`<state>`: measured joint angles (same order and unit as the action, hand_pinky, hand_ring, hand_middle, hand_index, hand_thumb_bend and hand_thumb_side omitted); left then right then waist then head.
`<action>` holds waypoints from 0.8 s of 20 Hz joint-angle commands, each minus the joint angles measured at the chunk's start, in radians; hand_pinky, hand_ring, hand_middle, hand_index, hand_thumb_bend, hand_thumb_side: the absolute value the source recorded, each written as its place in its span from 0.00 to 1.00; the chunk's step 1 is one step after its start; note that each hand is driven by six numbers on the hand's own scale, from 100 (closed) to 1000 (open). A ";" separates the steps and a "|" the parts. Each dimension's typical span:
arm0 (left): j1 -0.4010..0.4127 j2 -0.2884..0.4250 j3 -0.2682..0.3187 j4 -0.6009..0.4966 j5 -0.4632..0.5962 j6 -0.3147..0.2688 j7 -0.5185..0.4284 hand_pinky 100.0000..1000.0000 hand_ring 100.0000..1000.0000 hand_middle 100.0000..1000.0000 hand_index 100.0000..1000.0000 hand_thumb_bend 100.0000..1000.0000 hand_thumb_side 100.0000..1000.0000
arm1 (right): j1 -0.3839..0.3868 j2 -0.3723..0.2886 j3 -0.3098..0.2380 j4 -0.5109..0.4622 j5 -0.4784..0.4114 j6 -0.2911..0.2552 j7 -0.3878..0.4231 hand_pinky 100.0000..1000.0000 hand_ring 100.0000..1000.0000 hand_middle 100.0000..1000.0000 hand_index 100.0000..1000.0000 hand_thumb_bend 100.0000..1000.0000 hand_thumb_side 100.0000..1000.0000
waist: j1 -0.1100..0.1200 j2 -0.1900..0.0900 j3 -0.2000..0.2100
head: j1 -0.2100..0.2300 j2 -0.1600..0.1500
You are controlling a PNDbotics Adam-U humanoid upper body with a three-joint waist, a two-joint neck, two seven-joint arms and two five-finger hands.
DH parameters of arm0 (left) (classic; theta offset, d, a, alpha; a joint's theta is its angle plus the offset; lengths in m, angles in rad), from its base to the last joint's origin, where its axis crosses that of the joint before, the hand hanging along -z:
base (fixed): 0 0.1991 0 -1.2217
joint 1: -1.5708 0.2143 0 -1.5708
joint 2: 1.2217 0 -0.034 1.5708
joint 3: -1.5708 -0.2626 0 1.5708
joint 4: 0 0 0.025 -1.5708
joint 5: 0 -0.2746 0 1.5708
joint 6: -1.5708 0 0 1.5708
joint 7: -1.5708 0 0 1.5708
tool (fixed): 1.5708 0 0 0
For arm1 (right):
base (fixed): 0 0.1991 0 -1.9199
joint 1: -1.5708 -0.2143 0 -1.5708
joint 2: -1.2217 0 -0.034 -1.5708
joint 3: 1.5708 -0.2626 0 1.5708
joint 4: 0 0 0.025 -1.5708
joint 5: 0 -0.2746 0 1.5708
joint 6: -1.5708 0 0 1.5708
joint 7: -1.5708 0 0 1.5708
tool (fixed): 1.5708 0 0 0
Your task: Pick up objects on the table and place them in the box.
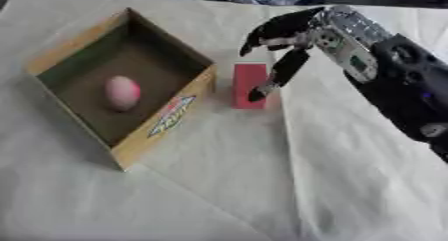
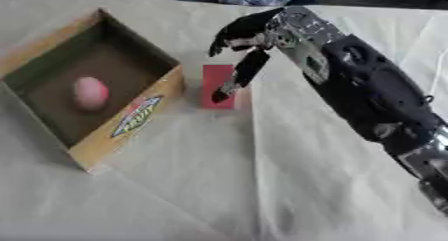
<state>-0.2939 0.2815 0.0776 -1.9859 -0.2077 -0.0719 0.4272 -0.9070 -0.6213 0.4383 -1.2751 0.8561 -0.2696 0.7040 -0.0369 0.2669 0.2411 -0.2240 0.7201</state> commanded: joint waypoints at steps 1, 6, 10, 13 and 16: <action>-0.011 0.013 0.004 -0.014 -0.003 0.000 -0.006 0.58 0.77 1.00 0.72 0.25 1.00 | -0.015 -0.004 -0.006 0.016 0.026 0.005 -0.014 0.86 0.86 0.81 0.94 0.67 0.87 | 0.006 -0.014 0.002 | -0.004 -0.001; -0.010 0.011 0.004 -0.014 -0.006 0.001 -0.009 0.58 0.77 1.00 0.71 0.24 1.00 | -0.012 0.013 -0.008 0.054 0.038 0.003 -0.025 0.83 0.84 0.76 0.92 0.64 0.88 | 0.007 -0.012 0.004 | -0.006 -0.002; -0.010 0.010 0.004 -0.014 -0.012 0.004 -0.012 0.58 0.77 1.00 0.71 0.24 1.00 | -0.010 0.024 -0.009 0.074 0.029 0.014 -0.037 0.81 0.80 0.70 0.88 0.61 0.88 | 0.008 -0.011 0.004 | -0.006 -0.003; -0.010 0.010 0.004 -0.014 -0.015 0.004 -0.014 0.58 0.77 1.00 0.71 0.24 1.00 | -0.008 0.027 -0.009 0.078 0.008 0.025 -0.043 0.80 0.78 0.65 0.83 0.59 0.87 | 0.008 -0.011 0.004 | -0.004 -0.003; -0.009 0.010 0.003 -0.014 -0.017 0.005 -0.018 0.58 0.77 1.00 0.71 0.24 1.00 | -0.008 0.024 -0.008 0.071 -0.007 0.041 -0.051 0.79 0.77 0.62 0.80 0.57 0.83 | 0.008 -0.011 0.003 | -0.002 -0.003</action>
<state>-0.2939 0.2804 0.0776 -1.9859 -0.2220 -0.0662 0.4139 -0.9002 -0.5797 0.4381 -1.1933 0.8608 -0.2370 0.6585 -0.0325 0.2713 0.2450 -0.2278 0.7199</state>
